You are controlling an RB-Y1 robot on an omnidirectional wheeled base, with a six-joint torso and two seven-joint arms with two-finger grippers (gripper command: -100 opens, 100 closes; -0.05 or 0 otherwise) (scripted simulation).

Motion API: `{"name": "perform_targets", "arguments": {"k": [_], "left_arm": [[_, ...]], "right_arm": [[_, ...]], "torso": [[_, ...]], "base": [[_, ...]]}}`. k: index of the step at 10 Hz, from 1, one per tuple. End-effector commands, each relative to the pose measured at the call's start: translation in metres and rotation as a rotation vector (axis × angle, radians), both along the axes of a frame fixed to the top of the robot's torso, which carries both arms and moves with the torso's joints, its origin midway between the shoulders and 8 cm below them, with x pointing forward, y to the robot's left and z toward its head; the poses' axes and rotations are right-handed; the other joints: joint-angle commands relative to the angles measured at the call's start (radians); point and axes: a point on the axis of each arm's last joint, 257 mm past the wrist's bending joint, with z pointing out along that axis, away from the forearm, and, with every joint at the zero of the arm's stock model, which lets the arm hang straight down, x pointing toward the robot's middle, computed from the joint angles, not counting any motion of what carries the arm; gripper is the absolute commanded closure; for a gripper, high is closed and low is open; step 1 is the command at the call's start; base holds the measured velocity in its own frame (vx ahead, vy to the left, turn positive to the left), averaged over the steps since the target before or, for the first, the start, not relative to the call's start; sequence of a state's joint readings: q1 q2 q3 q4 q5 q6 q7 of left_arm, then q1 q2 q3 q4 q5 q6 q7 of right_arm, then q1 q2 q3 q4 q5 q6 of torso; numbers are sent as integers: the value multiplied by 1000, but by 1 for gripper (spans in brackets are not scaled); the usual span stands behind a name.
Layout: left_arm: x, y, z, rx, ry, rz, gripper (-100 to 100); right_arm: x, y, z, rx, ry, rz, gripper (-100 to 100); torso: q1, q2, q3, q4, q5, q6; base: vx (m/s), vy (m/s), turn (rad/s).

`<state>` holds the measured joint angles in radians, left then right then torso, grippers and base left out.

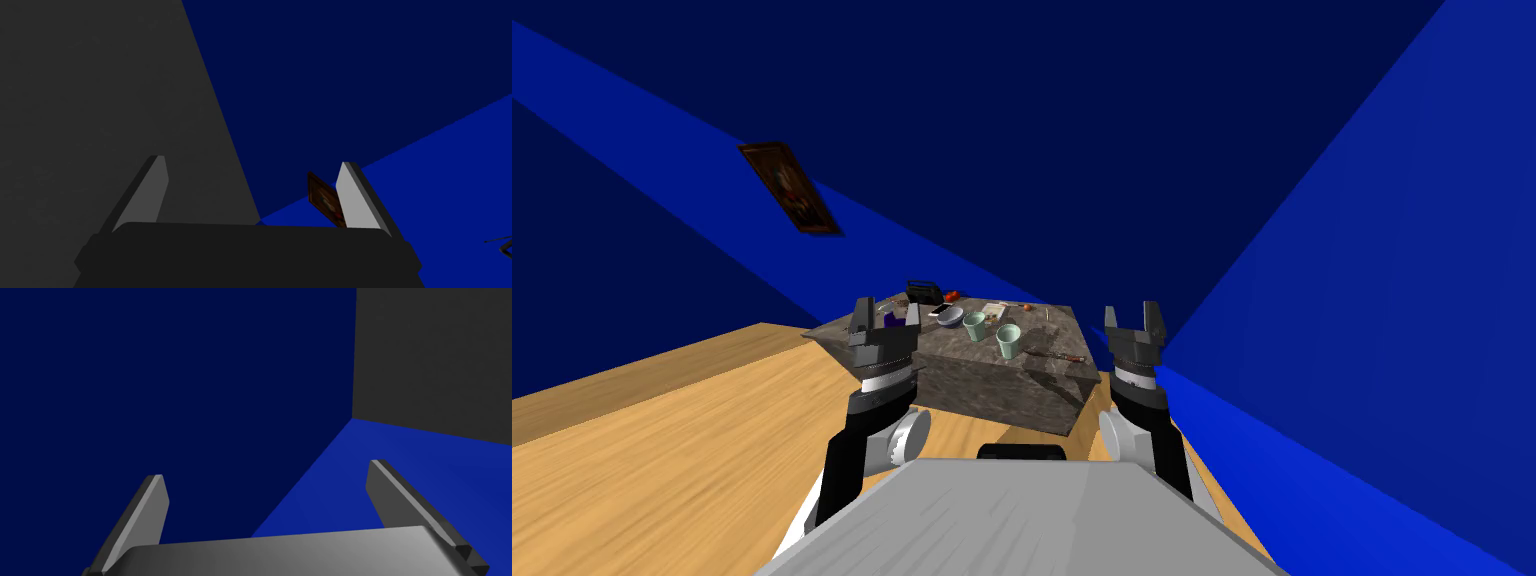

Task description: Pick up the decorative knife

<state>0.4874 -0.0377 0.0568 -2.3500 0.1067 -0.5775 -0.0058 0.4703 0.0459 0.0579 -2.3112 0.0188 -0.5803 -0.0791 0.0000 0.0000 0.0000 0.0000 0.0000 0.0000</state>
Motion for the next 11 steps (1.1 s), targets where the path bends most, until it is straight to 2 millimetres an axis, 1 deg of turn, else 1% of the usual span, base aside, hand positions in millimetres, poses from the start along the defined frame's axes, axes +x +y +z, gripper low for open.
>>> {"name": "perform_targets", "arguments": {"k": [1,3,4,6,7,8,9,10,11], "left_arm": [[0,0,0,0,0,0,0],[0,0,0,0,0,0,0],[0,0,0,0,0,0,0],[0,0,0,0,0,0,0],[0,0,0,0,0,0,0],[0,0,0,0,0,0,0],[0,0,0,0,0,0,0],[0,0,0,0,0,0,0],[0,0,0,0,0,0,0]], "right_arm": [[1,7,-3,-46,9,20,-100],[4,19,-10,-111,24,45,-100],[4,20,-10,-126,27,52,-100],[7,34,-22,-202,47,81,-100],[7,36,-23,-222,50,90,-100],[8,44,-31,-267,62,107,-100],[8,45,-32,-276,64,111,-100],[9,53,-42,-325,77,129,-100],[9,54,-42,-334,79,133,-100]], "torso": [[0,0,0,0,0,0],[1,4,2,1,0,0],[2,6,3,1,0,0],[1,4,2,1,0,0],[2,5,3,1,0,0],[1,5,3,1,0,0],[2,5,3,1,0,0],[2,5,3,1,0,0],[2,5,3,1,0,0]], "base": [[-29,14,31],[-78,33,52],[-70,24,11],[-70,25,71],[-73,25,21],[-78,36,66],[-67,34,30],[-78,38,66],[-64,32,42]]}}
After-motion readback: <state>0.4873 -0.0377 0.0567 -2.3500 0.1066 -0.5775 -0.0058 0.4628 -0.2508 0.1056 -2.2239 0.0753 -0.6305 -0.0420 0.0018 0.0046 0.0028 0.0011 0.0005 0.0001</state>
